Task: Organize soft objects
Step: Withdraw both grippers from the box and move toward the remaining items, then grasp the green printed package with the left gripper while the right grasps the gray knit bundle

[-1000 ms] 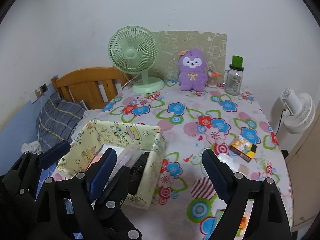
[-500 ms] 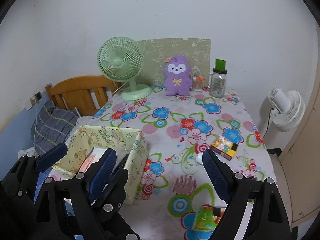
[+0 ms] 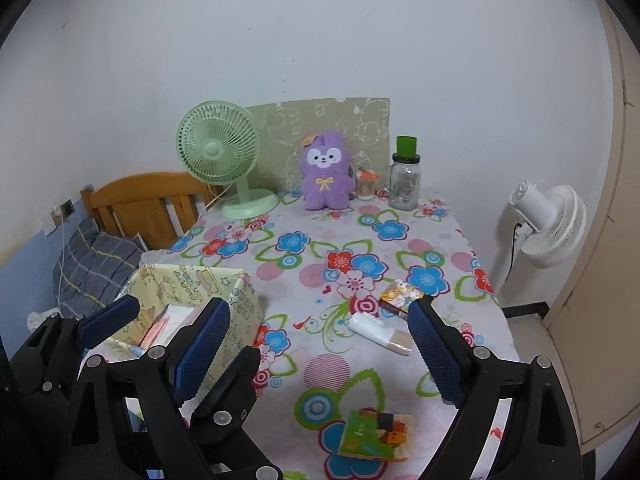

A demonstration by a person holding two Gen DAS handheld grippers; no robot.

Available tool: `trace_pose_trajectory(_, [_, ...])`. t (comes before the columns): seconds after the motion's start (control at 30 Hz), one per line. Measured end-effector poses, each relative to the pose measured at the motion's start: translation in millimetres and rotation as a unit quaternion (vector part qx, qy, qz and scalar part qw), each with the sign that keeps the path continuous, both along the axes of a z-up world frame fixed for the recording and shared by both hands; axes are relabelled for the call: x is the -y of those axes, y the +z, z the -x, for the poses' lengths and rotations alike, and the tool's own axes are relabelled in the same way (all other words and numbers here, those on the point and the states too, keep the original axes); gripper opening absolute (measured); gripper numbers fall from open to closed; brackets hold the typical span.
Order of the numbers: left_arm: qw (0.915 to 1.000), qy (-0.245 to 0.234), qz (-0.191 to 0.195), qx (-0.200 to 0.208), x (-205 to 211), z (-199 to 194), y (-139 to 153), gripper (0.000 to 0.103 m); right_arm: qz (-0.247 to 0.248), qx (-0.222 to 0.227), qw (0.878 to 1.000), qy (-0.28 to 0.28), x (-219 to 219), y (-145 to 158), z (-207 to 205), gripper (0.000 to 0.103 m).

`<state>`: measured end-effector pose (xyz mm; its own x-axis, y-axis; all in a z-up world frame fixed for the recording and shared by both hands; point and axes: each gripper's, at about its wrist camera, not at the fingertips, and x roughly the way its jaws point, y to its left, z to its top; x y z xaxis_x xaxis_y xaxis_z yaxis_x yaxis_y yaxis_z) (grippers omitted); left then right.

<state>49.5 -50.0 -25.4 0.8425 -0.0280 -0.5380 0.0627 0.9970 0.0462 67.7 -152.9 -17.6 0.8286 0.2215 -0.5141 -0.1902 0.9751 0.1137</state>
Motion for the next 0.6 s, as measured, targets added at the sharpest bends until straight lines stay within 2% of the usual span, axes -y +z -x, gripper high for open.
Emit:
trace_pose_trajectory(0.27, [1.0,-0.001,-0.002,0.002,19,2,0,0.098,-0.004,0.008,1.0,-0.011,21,0,4,0.098])
trace_pose_trajectory(0.6, [0.9997,-0.015,0.017,-0.006,40,-3,-10,0.103,-0.001,0.014,1.0,-0.022,46,-9,4,0.1])
